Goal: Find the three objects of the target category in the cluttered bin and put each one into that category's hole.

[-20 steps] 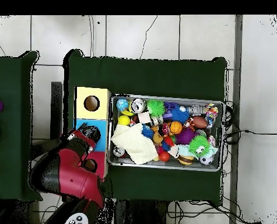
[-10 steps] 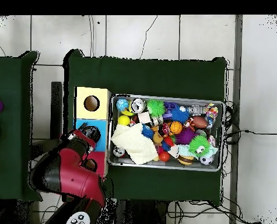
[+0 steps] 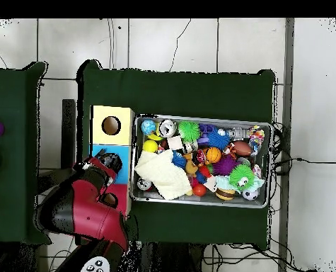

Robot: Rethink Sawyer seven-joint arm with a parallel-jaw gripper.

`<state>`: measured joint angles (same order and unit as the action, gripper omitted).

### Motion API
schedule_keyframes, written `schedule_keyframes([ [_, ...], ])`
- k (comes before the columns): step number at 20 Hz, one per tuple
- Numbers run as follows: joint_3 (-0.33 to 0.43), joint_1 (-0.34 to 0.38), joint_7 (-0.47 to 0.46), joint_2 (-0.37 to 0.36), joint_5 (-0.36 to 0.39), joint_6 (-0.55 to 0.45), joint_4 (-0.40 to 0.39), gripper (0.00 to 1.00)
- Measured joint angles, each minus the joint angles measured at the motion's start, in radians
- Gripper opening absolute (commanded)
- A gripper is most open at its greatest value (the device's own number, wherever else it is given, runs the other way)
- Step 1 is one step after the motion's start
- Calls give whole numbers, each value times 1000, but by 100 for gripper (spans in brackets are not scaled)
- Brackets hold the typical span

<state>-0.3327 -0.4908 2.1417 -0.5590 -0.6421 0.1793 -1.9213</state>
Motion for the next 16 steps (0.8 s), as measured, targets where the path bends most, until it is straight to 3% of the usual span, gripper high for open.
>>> schedule_keyframes([
  [16, 26, 41, 0, -24, 79, 0, -9, 100],
])
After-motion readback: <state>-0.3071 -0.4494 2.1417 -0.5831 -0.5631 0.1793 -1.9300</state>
